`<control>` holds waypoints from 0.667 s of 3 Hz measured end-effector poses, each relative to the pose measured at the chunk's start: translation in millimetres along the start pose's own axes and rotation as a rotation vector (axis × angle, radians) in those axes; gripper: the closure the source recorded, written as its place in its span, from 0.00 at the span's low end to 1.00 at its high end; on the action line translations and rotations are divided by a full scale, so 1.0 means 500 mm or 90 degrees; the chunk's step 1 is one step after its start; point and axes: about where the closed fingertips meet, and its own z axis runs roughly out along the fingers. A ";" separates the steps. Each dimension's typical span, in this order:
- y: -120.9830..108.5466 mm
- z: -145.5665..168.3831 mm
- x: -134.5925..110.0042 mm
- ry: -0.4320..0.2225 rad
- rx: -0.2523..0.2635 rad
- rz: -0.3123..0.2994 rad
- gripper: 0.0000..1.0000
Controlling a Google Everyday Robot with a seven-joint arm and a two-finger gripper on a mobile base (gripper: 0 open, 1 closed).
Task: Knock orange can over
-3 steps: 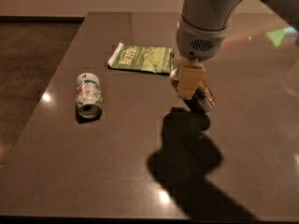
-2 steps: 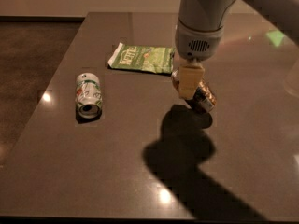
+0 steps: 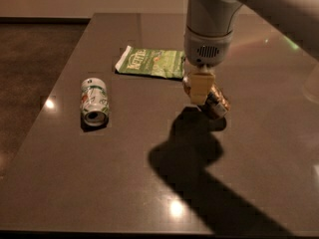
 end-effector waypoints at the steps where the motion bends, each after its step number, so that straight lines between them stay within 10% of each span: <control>1: 0.003 0.011 -0.003 0.004 -0.008 -0.005 0.12; 2: 0.010 0.031 -0.013 -0.007 -0.016 -0.014 0.00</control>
Offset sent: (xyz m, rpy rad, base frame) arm -0.0171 -0.0045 -0.0179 -0.0424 0.0909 0.0210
